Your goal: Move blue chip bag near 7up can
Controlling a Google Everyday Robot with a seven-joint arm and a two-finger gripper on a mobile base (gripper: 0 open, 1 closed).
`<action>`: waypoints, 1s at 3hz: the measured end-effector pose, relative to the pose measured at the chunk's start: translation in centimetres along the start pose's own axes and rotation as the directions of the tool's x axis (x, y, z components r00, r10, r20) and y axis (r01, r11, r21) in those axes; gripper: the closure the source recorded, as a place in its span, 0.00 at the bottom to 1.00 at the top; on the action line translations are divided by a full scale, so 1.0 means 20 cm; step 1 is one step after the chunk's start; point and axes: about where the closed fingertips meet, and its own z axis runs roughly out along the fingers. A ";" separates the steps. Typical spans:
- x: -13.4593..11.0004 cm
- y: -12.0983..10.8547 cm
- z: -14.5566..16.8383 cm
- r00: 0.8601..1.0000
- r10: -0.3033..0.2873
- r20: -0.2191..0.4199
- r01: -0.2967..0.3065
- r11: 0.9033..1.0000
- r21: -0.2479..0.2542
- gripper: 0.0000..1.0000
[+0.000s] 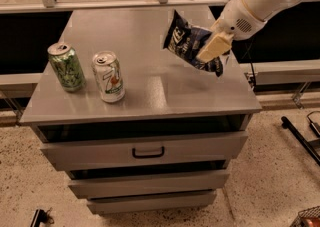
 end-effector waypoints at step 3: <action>-0.27 0.04 0.18 0.988 -0.102 0.115 0.113 0.989 -0.093 1.00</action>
Offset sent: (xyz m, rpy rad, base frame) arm 0.0145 0.0670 0.0050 0.1048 -0.0230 0.1712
